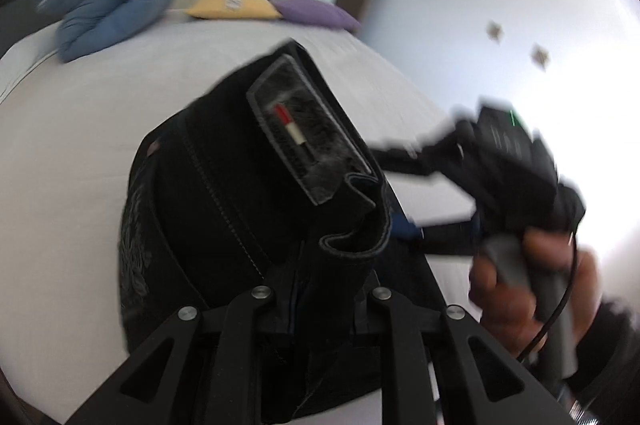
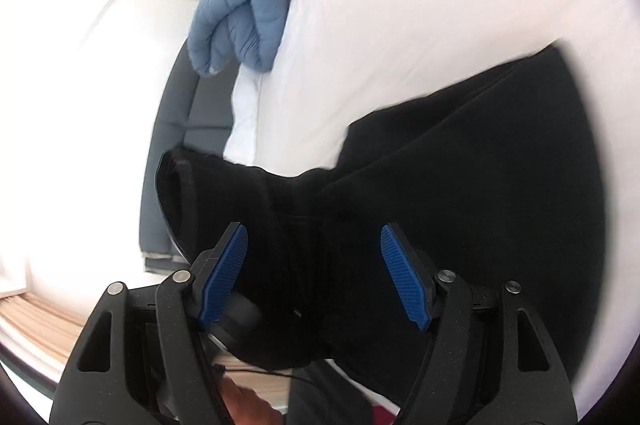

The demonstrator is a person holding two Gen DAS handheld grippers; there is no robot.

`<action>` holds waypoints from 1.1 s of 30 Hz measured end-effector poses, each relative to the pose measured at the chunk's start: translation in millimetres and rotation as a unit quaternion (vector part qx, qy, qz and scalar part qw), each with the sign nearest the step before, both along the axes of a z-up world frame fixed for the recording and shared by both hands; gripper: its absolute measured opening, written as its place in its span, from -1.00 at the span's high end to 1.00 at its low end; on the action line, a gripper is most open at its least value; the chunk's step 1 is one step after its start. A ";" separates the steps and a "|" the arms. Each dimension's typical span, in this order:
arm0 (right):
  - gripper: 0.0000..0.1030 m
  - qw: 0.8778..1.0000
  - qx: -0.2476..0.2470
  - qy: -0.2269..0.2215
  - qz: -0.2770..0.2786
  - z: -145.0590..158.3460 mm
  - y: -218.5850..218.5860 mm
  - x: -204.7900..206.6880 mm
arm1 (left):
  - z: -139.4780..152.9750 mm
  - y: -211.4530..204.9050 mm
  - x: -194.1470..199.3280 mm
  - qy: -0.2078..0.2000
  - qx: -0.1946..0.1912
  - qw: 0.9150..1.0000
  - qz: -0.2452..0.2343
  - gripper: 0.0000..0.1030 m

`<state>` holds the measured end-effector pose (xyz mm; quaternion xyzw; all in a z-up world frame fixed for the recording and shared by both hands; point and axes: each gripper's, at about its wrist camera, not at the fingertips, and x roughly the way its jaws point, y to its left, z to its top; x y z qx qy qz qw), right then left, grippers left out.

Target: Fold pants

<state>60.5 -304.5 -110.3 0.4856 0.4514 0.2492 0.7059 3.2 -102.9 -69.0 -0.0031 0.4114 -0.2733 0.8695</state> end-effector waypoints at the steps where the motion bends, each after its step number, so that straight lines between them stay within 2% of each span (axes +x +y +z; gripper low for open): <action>1: -0.41 1.000 -0.008 0.005 -0.002 0.2 -4.4 -1.5 | -5.9 -10.6 -5.1 0.001 0.012 1.000 -0.011 0.67; 5: -0.41 0.998 -0.043 0.035 0.002 -13.2 -27.3 -17.6 | -31.9 -39.3 -24.7 0.013 0.068 0.997 -0.038 0.67; 8: -0.41 0.997 -0.076 0.018 0.009 -10.9 -42.8 -29.4 | -32.3 -40.6 -25.7 0.007 0.084 0.996 -0.040 0.67; 12: -0.41 0.998 -0.045 0.031 -0.003 -16.6 -56.2 -38.9 | -27.8 -54.0 -29.2 -0.014 0.109 0.993 -0.047 0.67; 15: -0.41 0.997 -0.055 0.041 0.018 -16.8 -54.6 -40.6 | -29.2 -61.7 -30.6 -0.031 0.137 0.989 -0.054 0.67; 19: -0.41 0.998 -0.025 0.038 0.033 -12.8 -43.8 -40.7 | -34.4 -66.1 -41.9 -0.047 0.166 0.983 -0.062 0.66; 20: -0.41 0.998 -0.025 0.035 0.034 -11.8 -40.4 -42.6 | -33.9 -68.4 -46.8 -0.052 0.172 0.982 -0.065 0.65; 22: -0.40 0.997 -0.069 0.017 0.039 -5.4 -34.7 -43.0 | -34.3 -71.7 -52.0 -0.059 0.181 0.979 -0.070 0.64; 23: -0.27 0.994 -0.097 0.010 0.044 -2.4 -27.4 -40.7 | -34.8 -72.3 -54.2 -0.060 0.183 0.979 -0.070 0.64; 24: 0.22 0.992 -0.114 0.006 0.051 -2.0 -24.1 -40.4 | -35.2 -72.6 -54.8 -0.060 0.183 0.979 -0.070 0.64; 26: 0.68 0.988 -0.142 0.013 0.056 -2.8 -22.9 -37.9 | -35.6 -71.8 -53.7 -0.055 0.178 0.980 -0.070 0.64; 27: 0.78 0.988 -0.144 0.018 0.054 -5.9 -26.4 -37.9 | -35.4 -72.7 -49.3 -0.054 0.176 0.980 -0.069 0.64; 33: 0.79 0.988 -0.150 -0.022 0.033 7.4 -34.4 -32.7 | -21.8 -90.8 -43.2 -0.077 0.170 0.979 -0.080 0.64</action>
